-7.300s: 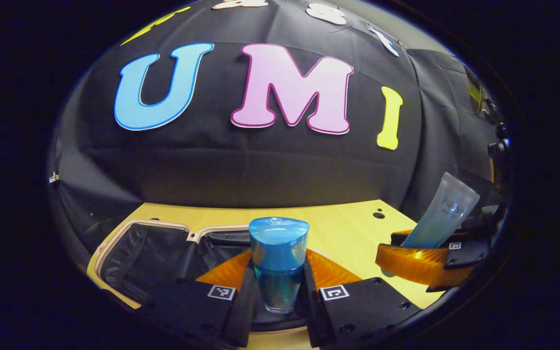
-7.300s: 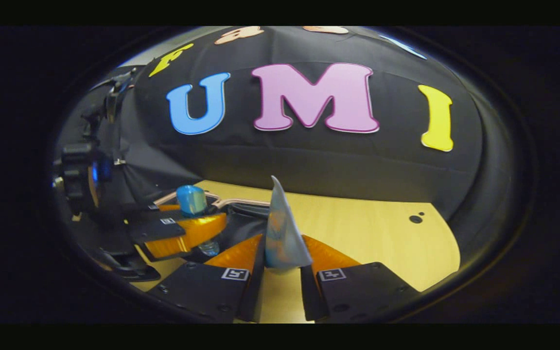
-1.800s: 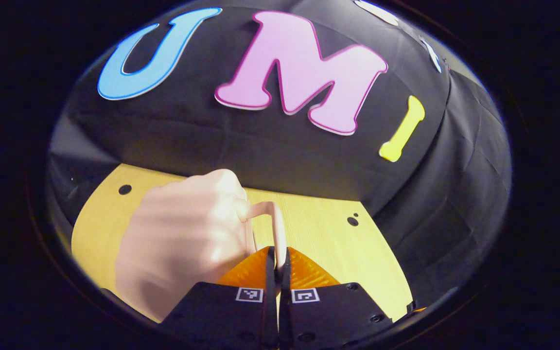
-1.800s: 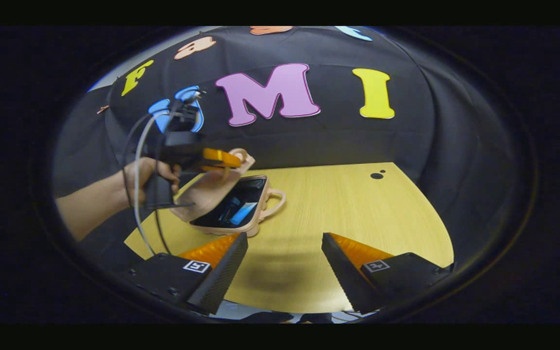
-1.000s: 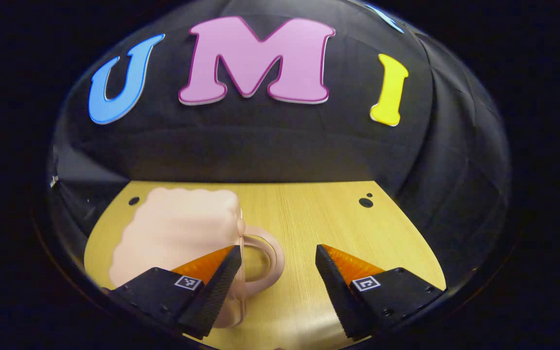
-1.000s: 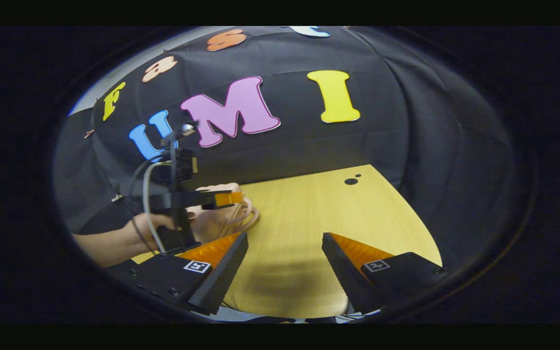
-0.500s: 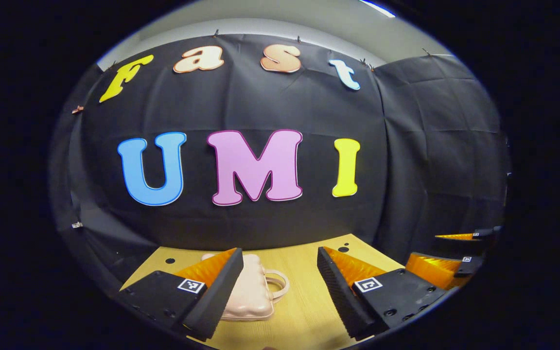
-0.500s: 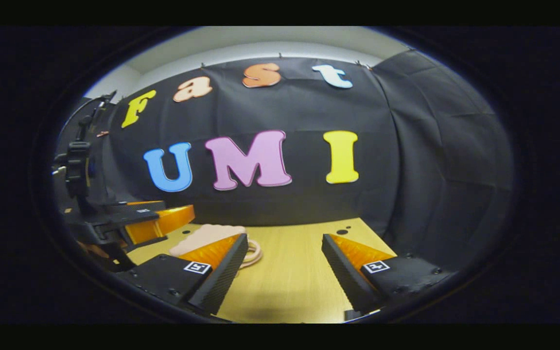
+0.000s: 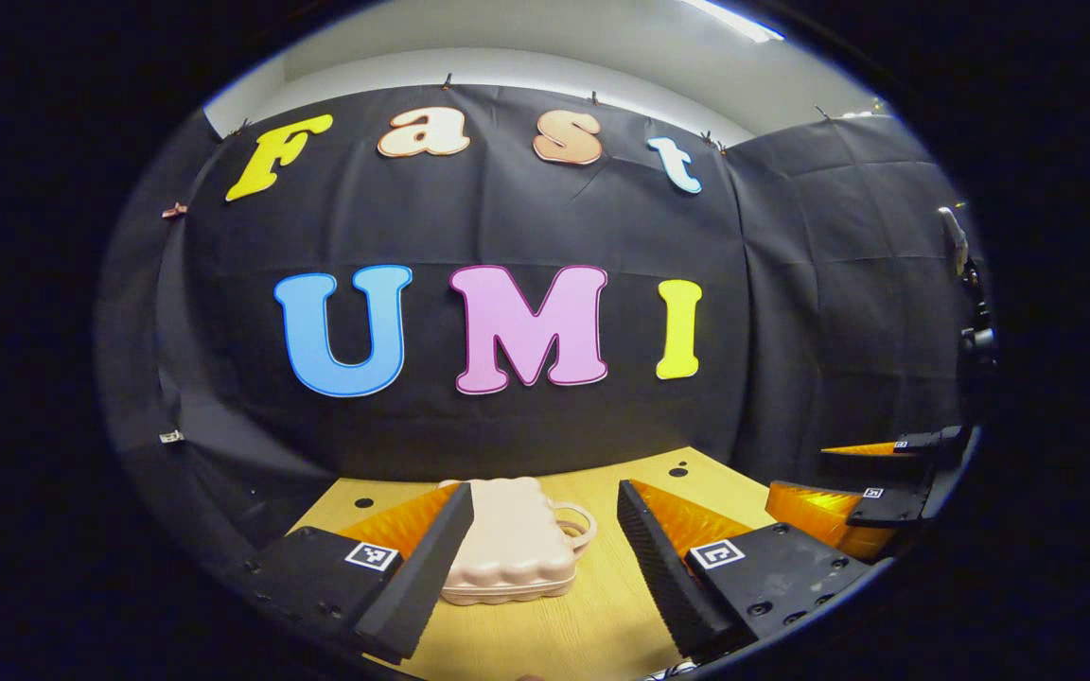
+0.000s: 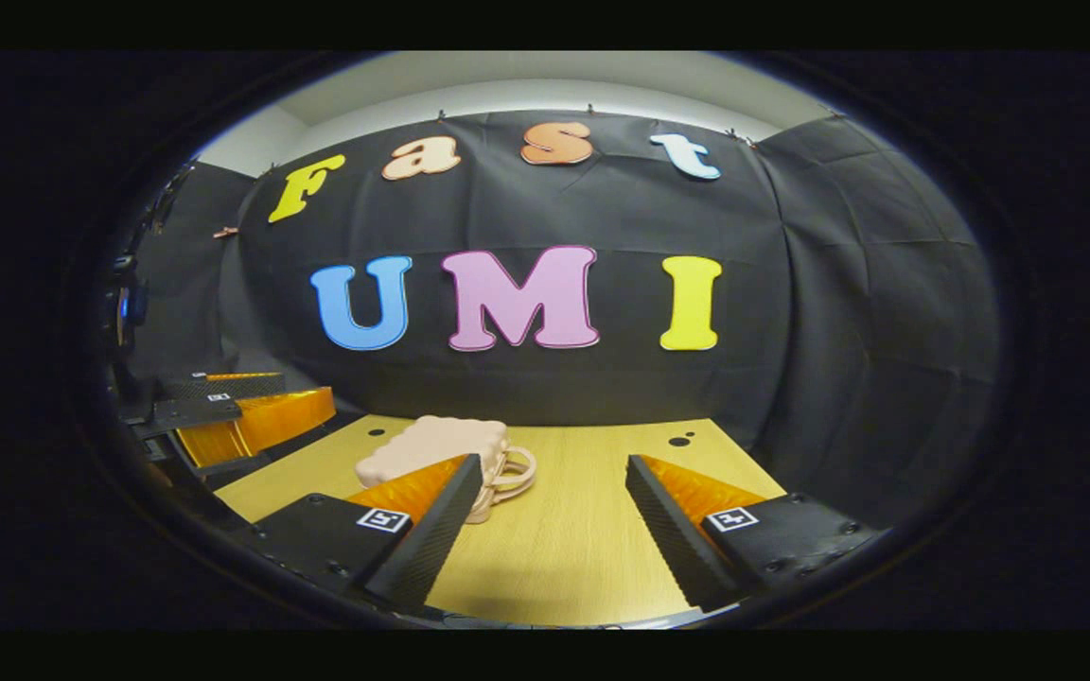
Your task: First open the suitcase, pack the skin care products into it, and then close the suitcase.
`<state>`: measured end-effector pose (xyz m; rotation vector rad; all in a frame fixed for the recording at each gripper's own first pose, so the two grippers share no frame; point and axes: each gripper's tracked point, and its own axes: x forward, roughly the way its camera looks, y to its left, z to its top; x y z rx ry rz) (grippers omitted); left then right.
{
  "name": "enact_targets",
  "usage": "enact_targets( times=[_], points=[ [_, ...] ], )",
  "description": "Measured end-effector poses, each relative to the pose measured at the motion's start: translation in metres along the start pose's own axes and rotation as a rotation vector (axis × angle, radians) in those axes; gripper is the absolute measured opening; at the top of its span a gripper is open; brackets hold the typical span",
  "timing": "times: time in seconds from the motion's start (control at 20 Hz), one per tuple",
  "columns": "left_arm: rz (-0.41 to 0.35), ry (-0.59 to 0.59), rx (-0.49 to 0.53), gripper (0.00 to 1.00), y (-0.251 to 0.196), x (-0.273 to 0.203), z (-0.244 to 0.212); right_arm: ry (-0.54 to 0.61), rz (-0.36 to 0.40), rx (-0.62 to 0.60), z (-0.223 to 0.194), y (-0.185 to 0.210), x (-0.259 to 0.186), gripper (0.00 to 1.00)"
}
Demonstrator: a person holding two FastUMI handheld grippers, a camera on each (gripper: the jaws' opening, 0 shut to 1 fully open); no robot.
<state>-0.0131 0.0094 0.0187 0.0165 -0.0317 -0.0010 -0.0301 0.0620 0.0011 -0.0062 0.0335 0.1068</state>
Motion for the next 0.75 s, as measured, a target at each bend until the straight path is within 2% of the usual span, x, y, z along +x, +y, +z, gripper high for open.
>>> enact_targets(
  times=[0.25, 0.6, 0.75],
  points=[
    [-0.018, 0.009, -0.004, 0.96, 0.004, -0.001, -0.006, 0.029, -0.011, 0.009, -0.012, 0.004, -0.008, 0.97],
    [-0.008, 0.029, 0.019, 0.96, 0.008, 0.003, -0.012, 0.034, -0.062, 0.041, -0.013, -0.012, -0.016, 0.97],
    [-0.027, 0.06, -0.01, 0.96, 0.003, 0.001, -0.015, 0.036, -0.065, 0.038, -0.013, -0.016, -0.015, 0.98]
  ],
)
